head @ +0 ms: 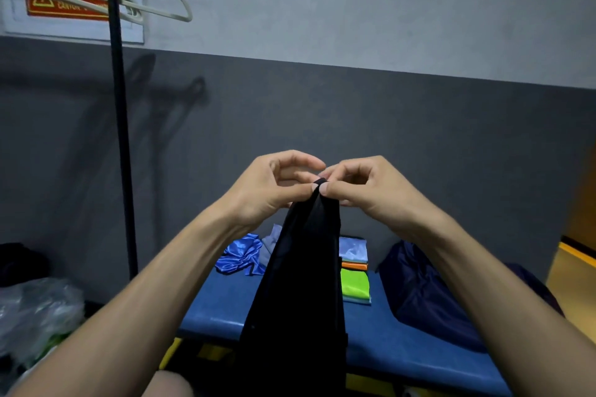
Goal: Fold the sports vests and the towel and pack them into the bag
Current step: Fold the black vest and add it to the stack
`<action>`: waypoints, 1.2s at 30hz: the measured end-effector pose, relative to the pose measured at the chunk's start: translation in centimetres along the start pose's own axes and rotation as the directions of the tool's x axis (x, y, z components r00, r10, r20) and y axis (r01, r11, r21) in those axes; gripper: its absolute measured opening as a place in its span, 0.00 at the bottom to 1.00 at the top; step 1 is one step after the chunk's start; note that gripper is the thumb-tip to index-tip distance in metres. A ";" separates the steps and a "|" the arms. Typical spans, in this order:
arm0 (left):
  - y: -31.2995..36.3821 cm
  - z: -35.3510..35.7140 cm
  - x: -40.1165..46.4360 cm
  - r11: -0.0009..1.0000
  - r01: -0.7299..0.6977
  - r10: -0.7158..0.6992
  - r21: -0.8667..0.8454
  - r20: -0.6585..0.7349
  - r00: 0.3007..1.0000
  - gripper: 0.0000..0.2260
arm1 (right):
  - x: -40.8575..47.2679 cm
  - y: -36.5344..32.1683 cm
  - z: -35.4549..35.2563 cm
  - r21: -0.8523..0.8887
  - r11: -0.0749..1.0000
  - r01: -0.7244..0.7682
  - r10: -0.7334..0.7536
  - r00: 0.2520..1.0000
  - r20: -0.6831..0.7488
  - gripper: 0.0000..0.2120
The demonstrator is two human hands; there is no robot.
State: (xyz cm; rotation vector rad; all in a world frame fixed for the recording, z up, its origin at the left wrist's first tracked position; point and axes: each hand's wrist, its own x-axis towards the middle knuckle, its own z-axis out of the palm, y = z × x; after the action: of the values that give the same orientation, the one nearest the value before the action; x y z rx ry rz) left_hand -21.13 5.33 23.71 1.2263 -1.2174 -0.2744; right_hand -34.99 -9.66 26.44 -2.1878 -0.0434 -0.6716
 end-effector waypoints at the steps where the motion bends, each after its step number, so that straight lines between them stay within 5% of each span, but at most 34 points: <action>1: 0.0 0.2 -0.1 1.000 -0.008 0.008 -0.008 0.008 1.000 0.12 | -0.1 0.0 0.0 0.035 0.999 -0.012 0.012 1.000 0.006 0.08; 9: 0.6 2.2 0.1 0.993 -0.106 0.105 0.046 0.027 0.994 0.10 | -0.8 0.4 -2.0 0.250 0.965 -0.078 0.036 0.985 0.169 0.09; 17: 2.0 4.1 1.3 0.982 -0.170 0.167 0.079 0.043 0.985 0.10 | -2.3 1.1 -3.7 0.410 0.910 -0.058 -0.021 0.982 0.185 0.07; 28: 1.0 4.1 2.0 0.991 -0.098 0.088 0.091 0.114 0.990 0.06 | -1.5 0.5 -5.3 0.190 0.979 0.070 -0.091 0.990 0.106 0.07; 32: 0.1 4.0 1.8 0.999 0.023 -0.028 0.027 0.223 0.974 0.26 | -0.8 0.0 -5.9 0.129 0.990 0.063 -0.078 0.991 0.112 0.07; 36: 0.1 3.7 2.3 0.999 0.004 -0.016 0.044 0.274 0.962 0.16 | -0.1 0.5 -6.4 0.097 0.994 0.056 -0.065 0.993 0.099 0.06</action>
State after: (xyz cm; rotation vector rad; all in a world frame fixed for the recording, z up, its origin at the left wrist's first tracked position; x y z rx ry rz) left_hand -23.26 1.63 24.49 1.2603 -1.4622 -0.4393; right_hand -37.84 -14.60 29.30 -2.1355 -0.1910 -0.5797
